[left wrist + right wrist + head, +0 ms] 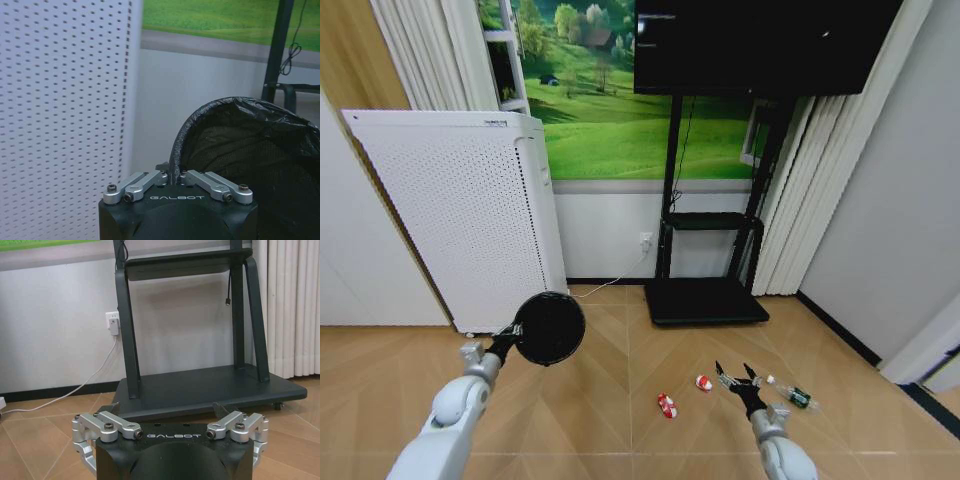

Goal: Pick up the trash bin and place the garbage on the floor into it.

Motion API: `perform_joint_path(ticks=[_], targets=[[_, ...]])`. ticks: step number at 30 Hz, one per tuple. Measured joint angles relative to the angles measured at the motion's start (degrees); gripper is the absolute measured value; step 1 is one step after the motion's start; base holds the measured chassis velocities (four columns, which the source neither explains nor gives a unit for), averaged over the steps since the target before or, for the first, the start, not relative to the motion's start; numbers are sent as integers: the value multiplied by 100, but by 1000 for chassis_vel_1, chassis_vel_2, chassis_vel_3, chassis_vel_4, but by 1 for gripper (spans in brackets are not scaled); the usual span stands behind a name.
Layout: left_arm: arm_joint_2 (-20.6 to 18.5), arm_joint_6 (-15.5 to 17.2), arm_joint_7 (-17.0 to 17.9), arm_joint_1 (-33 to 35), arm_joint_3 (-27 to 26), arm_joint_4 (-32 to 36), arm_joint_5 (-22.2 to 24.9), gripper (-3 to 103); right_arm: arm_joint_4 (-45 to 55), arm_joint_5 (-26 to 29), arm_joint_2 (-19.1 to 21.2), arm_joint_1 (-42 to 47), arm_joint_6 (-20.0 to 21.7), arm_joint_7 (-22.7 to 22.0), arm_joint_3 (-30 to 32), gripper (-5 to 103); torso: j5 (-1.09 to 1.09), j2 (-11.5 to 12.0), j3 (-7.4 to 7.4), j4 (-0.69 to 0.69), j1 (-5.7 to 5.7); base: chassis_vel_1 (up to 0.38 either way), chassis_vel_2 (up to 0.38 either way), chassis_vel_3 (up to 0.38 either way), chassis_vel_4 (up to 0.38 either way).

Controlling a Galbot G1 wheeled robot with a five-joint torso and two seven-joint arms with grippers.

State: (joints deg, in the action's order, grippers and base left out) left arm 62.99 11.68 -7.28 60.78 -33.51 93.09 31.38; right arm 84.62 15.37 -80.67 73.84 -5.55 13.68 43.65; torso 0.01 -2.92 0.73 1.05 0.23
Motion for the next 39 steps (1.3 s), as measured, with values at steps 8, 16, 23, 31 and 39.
perform_joint_path(ticks=[8, 16, 23, 31, 39], targets=[[350, -75, 80, -1218, 1254, -660, -105, 4, 80, -22, -87, -327, 231, -308, -139, 100, 2, 0, 0, 1, 0, 0, 0, 0, 0], [443, -46, 131, -1374, 1752, -636, -127, 4, 65, 71, -117, -722, 589, -406, -255, 100, -1, 1, 0, 0, 0, 0, 0, 0, 0], [236, 10, 149, -1222, 1757, -421, -64, 4, 232, 179, -105, -861, 914, -483, -473, 100, -2, 0, -1, -2, -1, 0, 0, 0, 0], [126, 109, 126, -905, 1571, -147, -15, 4, 450, 49, -90, -763, 1149, -627, -438, 100, -1, -1, -1, -1, -1, 0, 0, 0, 0], [150, 130, 149, -820, 1563, -39, -18, 4, 480, 50, -39, -779, 1286, -552, -351, 100, -1, -1, -1, 0, -1, 0, 0, 0, 0]])
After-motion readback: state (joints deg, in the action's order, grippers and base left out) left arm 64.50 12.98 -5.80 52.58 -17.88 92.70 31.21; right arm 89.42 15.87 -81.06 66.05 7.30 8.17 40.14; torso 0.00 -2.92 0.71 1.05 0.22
